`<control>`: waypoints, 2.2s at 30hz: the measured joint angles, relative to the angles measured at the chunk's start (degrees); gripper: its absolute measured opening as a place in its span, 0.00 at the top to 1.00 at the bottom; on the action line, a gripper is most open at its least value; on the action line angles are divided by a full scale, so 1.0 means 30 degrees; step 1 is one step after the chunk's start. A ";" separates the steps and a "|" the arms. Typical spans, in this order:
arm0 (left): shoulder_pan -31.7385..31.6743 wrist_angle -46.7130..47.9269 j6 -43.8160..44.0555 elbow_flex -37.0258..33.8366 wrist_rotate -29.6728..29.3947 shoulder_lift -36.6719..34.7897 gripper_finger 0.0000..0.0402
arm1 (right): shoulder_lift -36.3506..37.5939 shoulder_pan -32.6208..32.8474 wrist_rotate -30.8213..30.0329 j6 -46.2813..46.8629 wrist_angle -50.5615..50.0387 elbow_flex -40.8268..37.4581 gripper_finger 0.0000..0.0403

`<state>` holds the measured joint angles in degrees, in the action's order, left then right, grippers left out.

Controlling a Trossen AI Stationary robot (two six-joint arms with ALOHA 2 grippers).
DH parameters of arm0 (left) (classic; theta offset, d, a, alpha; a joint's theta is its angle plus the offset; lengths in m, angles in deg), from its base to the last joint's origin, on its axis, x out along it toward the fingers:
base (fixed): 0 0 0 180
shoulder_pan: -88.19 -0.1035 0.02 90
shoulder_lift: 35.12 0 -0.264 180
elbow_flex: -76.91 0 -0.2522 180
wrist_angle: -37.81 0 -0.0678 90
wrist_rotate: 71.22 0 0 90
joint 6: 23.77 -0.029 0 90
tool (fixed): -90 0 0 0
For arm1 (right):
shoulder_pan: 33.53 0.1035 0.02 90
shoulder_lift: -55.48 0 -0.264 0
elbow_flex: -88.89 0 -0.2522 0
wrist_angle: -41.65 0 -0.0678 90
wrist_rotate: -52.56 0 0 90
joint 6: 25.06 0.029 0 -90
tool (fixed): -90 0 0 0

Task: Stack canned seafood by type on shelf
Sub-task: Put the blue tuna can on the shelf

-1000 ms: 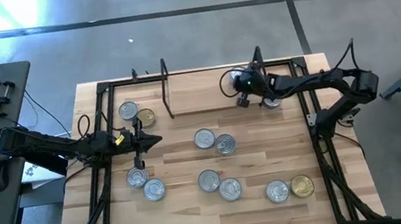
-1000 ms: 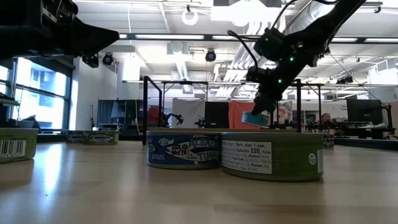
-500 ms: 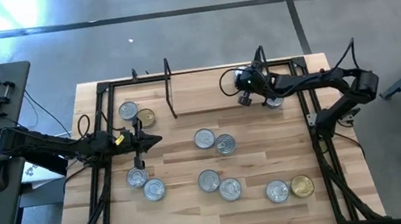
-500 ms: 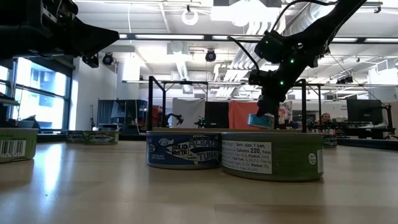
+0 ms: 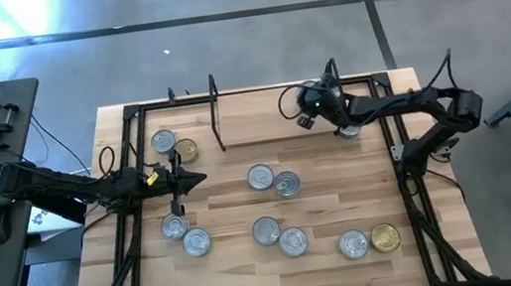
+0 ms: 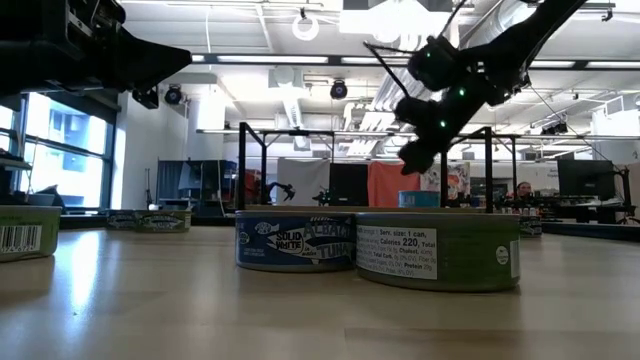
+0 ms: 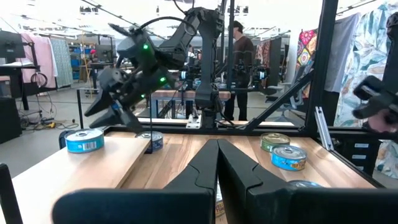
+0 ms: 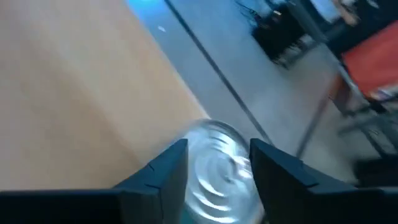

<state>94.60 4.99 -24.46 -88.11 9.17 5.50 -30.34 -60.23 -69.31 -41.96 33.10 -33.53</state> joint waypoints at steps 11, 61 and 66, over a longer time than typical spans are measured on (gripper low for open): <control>0.0017 0.0000 0.0188 -0.0007 0.0016 0.0000 1.00 | 0.0015 0.5378 0.6970 0.0330 -0.2232 0.2418 0.59; 0.1634 0.8708 0.0291 1.3179 -0.3873 1.6095 0.85 | 0.0000 2.0022 -0.3193 1.0782 0.2213 -0.2390 0.57; 0.1342 1.0847 -0.1353 1.4056 -0.1951 1.7531 0.70 | -0.0007 1.9669 -0.2270 0.9702 0.3151 -0.2390 0.52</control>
<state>98.62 37.53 -28.52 -45.94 3.32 58.09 -30.36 -1.22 -76.12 -12.85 42.56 -40.70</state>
